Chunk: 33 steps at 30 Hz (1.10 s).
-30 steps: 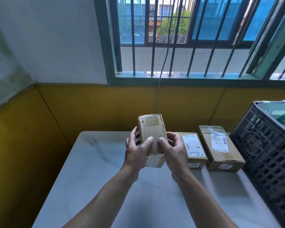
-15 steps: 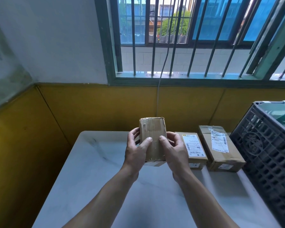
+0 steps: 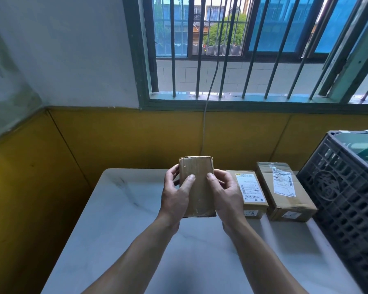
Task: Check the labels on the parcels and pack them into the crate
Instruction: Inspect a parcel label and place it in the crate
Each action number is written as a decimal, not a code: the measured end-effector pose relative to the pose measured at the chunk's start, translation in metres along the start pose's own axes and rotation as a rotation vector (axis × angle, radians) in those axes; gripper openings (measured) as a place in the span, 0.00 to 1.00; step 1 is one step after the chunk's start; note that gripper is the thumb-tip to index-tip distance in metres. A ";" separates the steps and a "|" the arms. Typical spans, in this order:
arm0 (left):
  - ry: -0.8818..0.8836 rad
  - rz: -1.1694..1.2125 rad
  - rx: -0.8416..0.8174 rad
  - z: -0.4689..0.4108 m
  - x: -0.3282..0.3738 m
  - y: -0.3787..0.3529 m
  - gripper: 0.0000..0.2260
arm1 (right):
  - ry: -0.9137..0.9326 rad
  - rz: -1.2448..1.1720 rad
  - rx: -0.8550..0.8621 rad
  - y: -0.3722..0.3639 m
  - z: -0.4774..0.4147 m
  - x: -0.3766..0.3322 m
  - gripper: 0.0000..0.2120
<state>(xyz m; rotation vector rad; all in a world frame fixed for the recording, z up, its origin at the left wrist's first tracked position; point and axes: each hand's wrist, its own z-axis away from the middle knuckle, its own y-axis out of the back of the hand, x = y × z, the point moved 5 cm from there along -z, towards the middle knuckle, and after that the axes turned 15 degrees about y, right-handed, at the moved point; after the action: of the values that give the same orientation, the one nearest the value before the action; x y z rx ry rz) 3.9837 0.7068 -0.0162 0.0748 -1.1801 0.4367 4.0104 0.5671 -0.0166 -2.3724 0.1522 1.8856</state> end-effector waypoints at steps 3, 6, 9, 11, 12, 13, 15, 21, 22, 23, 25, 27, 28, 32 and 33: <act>-0.040 0.002 0.011 -0.001 0.002 0.000 0.09 | 0.014 -0.011 0.008 0.002 -0.001 0.001 0.04; -0.042 0.017 0.008 -0.001 0.003 -0.001 0.12 | 0.004 -0.043 -0.002 0.001 0.000 0.002 0.07; -0.007 0.027 -0.005 -0.001 0.002 -0.002 0.17 | -0.002 -0.054 0.005 0.000 0.000 0.002 0.08; -0.018 0.025 0.003 -0.001 0.004 -0.003 0.16 | -0.005 -0.040 0.020 0.000 -0.001 0.003 0.07; -0.026 0.027 0.007 -0.001 0.005 -0.003 0.15 | -0.005 -0.034 0.032 0.001 -0.001 0.003 0.06; -0.032 0.029 0.009 0.000 0.006 -0.003 0.15 | -0.005 -0.032 0.047 0.001 -0.002 0.004 0.05; -0.032 0.028 0.003 0.000 0.006 -0.003 0.12 | -0.006 -0.035 0.071 0.002 -0.002 0.004 0.04; -0.039 0.055 0.004 -0.002 0.008 -0.003 0.04 | -0.002 -0.024 0.060 0.002 -0.002 0.006 0.05; -0.040 0.051 0.011 -0.003 0.008 -0.003 0.04 | -0.002 -0.021 0.059 0.003 -0.002 0.005 0.04; -0.040 0.048 0.012 -0.003 0.008 -0.003 0.04 | -0.001 -0.018 0.059 0.003 -0.002 0.004 0.04; -0.029 0.047 0.004 -0.005 0.007 -0.003 0.04 | -0.001 -0.007 0.059 0.003 -0.001 0.003 0.08; -0.004 0.042 -0.008 -0.005 0.006 -0.003 0.05 | -0.012 0.011 0.051 0.002 -0.001 0.004 0.10; 0.006 0.040 -0.015 -0.005 0.005 -0.003 0.06 | -0.017 0.016 0.048 0.002 0.000 0.004 0.10; 0.018 0.020 -0.035 -0.004 0.003 -0.006 0.17 | -0.024 -0.009 0.011 0.001 0.001 0.001 0.09; 0.014 0.004 -0.033 -0.003 0.004 -0.006 0.20 | -0.026 -0.006 -0.002 0.000 0.001 0.001 0.10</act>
<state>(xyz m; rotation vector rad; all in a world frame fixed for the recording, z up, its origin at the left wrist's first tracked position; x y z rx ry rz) 3.9899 0.7037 -0.0126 0.0413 -1.1738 0.4203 4.0099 0.5668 -0.0175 -2.3459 0.1405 1.9140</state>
